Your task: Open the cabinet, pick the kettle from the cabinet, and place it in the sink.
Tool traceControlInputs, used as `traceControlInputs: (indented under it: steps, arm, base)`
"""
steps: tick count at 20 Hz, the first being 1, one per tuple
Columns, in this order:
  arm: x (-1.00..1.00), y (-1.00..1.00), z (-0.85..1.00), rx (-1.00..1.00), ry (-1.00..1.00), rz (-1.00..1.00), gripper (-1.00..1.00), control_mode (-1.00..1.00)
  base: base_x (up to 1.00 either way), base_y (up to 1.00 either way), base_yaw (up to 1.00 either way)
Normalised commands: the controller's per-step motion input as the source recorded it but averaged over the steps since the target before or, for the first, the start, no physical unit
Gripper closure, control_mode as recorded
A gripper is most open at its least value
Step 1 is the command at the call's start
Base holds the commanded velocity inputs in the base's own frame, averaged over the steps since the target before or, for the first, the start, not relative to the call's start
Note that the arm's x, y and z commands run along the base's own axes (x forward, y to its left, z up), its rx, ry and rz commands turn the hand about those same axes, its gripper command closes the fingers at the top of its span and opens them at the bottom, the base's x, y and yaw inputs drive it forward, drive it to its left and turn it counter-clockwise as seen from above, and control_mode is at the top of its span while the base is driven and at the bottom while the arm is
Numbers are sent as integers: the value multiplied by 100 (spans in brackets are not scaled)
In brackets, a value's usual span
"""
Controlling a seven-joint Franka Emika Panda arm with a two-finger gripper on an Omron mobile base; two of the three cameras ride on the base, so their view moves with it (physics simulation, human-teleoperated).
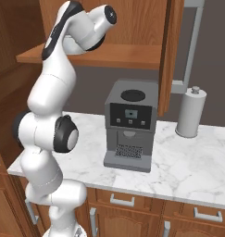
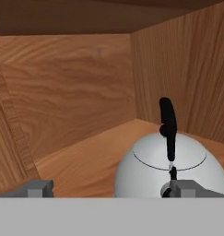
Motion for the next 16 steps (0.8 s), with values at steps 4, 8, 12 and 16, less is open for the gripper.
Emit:
traceControlInputs:
  steps: [4,8,12,16]
  arm:
    - [21,3,0,0,0,0,-100,-100]
    - [19,1,0,0,0,0,-100,-100]
    - [19,0,0,0,0,0,-100,-100]
    - [15,0,0,0,0,0,-100,-100]
  base:
    - [0,0,0]
    - [0,0,0]
    - [0,0,0]
    - [0,0,0]
